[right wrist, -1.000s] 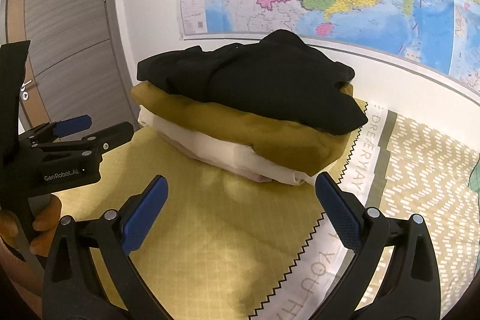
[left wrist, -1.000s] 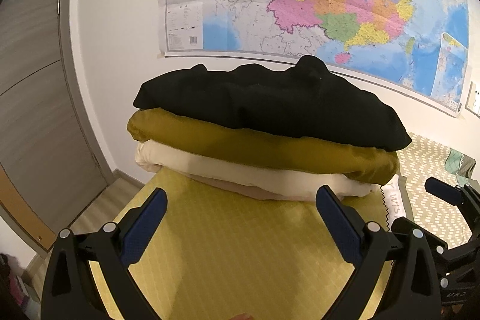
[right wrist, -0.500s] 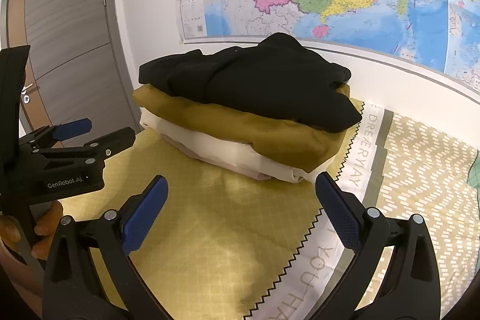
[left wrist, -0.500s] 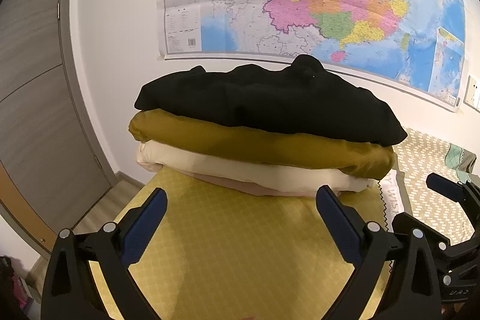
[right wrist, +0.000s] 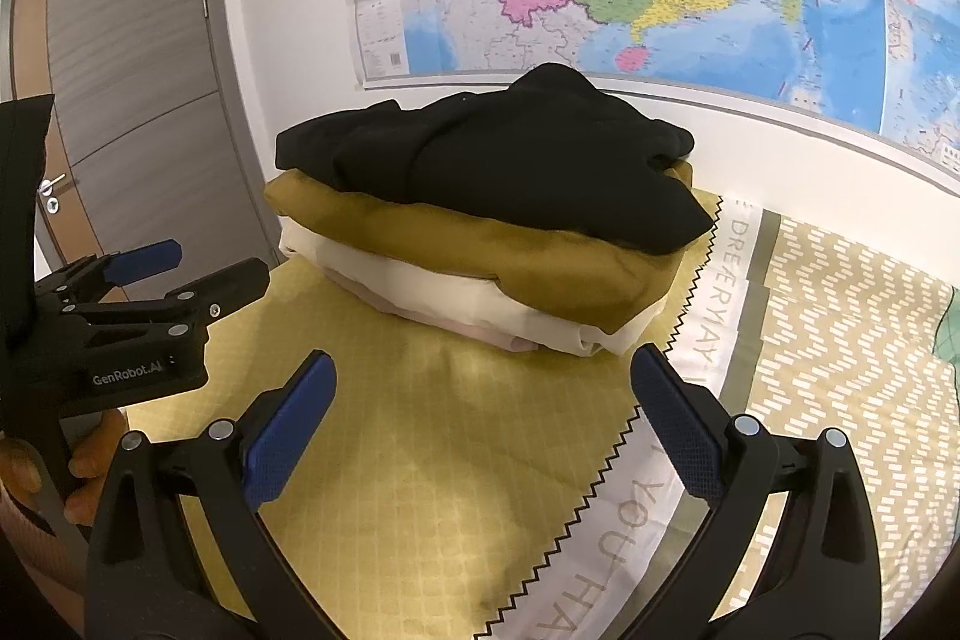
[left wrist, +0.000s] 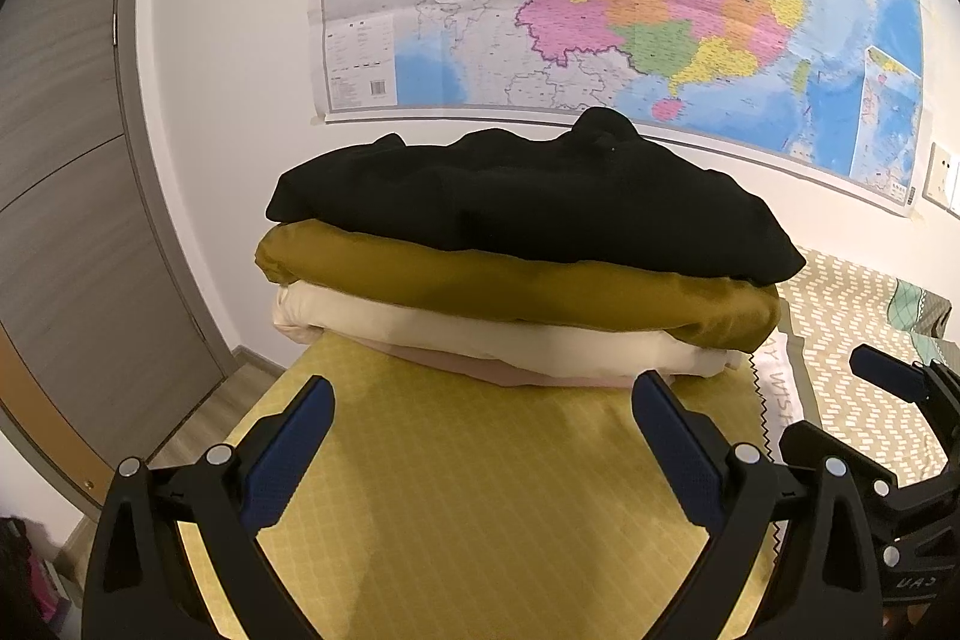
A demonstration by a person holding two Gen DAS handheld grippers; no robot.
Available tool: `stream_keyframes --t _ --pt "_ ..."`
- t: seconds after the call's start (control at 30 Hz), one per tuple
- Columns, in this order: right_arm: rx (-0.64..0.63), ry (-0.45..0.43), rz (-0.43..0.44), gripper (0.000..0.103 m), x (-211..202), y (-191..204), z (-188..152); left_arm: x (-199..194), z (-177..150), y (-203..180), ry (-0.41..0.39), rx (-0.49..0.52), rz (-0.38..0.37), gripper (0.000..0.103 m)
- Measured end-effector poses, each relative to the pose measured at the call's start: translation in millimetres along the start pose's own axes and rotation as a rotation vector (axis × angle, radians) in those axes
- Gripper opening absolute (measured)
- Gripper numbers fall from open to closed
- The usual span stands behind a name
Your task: Fold large clothes
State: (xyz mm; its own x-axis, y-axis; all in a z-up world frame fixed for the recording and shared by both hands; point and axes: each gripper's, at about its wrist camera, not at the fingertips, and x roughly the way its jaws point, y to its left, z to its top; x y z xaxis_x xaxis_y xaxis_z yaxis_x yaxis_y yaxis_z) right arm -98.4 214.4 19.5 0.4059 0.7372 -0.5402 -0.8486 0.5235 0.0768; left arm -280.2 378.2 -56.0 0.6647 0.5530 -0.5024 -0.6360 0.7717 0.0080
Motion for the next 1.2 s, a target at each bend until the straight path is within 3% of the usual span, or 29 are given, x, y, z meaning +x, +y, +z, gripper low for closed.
stream_keyframes --t 1.2 --pt "0.008 -0.009 -0.023 0.097 -12 0 -3 -5 -12 -7 0.017 0.013 -0.019 0.096"
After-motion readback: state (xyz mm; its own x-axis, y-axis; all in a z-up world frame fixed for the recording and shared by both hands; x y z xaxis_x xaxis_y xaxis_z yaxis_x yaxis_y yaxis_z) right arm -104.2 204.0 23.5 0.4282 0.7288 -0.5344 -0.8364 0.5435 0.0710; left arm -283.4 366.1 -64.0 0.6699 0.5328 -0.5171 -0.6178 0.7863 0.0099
